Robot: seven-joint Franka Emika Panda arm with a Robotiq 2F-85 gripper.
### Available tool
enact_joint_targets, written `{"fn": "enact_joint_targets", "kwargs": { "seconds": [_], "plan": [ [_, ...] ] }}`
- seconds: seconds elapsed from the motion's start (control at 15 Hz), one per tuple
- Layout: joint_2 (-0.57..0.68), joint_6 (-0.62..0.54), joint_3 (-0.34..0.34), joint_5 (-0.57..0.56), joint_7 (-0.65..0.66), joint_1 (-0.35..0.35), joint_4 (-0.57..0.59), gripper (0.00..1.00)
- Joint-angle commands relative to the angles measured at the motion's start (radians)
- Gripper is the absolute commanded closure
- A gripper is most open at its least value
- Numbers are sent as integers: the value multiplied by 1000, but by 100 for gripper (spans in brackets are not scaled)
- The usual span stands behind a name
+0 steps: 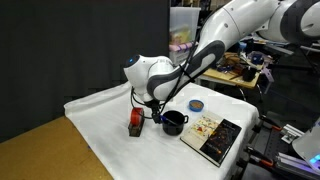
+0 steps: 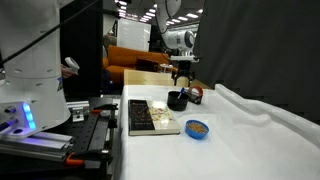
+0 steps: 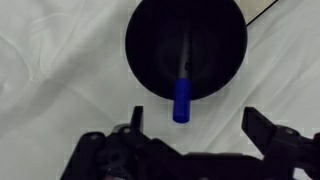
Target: Take the marker from the cup and put it on the table
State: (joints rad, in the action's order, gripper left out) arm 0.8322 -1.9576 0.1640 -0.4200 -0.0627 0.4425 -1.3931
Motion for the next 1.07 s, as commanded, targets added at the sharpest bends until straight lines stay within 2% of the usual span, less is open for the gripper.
{"fn": "enact_joint_targets", "kwargs": {
  "seconds": [0.0,1.0],
  "plan": [
    [25,45,-19,13,0,13,53,0],
    [13,35,-30,29,10,4,21,0]
  ]
}}
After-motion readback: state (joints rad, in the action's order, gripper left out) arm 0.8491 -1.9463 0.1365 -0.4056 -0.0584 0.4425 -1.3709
